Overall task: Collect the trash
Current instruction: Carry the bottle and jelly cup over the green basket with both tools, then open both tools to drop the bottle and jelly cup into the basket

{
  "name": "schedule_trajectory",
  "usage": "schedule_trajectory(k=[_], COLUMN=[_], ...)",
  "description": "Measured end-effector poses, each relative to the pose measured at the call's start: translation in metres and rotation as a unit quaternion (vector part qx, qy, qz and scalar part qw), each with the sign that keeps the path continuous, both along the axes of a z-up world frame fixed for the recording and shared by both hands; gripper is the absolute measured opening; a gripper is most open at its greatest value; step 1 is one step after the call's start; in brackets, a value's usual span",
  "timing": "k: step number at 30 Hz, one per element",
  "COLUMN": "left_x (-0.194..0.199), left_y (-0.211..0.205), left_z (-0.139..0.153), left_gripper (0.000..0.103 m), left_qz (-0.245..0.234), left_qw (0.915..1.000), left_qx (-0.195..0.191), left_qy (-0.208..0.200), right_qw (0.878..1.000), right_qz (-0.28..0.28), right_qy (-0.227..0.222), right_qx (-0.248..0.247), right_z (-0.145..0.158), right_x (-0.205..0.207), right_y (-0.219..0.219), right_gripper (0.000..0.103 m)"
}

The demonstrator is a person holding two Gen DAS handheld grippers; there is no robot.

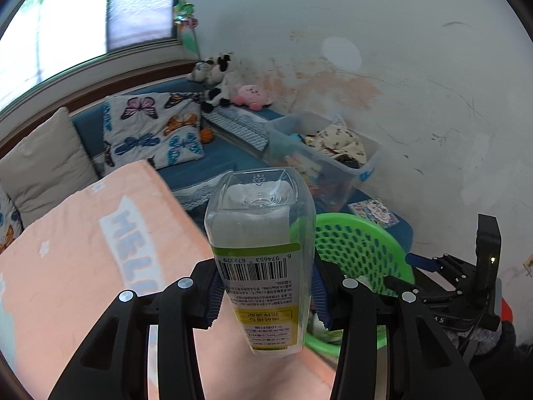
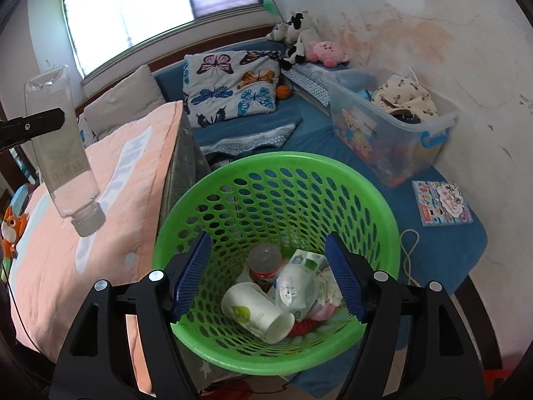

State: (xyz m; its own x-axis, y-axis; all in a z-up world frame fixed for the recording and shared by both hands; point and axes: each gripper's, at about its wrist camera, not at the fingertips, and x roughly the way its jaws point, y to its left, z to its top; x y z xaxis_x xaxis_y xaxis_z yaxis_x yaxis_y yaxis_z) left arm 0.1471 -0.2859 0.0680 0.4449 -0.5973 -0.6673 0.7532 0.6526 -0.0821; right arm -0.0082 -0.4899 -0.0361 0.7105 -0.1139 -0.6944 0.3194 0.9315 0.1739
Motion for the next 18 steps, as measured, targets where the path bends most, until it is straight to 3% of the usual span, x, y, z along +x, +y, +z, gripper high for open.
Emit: schedule_trajectory(k=[18], left_x=[-0.011], left_y=[-0.063], left_z=[-0.035], left_gripper=[0.043], left_qz=[-0.032], left_qw=[0.9989], left_qx=[0.007], left_qy=[0.033], right_qw=[1.000], right_qz=[-0.009], right_qy=[-0.006], right_qx=[0.004], right_z=[0.001], right_x=[-0.030], right_y=[-0.007], right_gripper=[0.078])
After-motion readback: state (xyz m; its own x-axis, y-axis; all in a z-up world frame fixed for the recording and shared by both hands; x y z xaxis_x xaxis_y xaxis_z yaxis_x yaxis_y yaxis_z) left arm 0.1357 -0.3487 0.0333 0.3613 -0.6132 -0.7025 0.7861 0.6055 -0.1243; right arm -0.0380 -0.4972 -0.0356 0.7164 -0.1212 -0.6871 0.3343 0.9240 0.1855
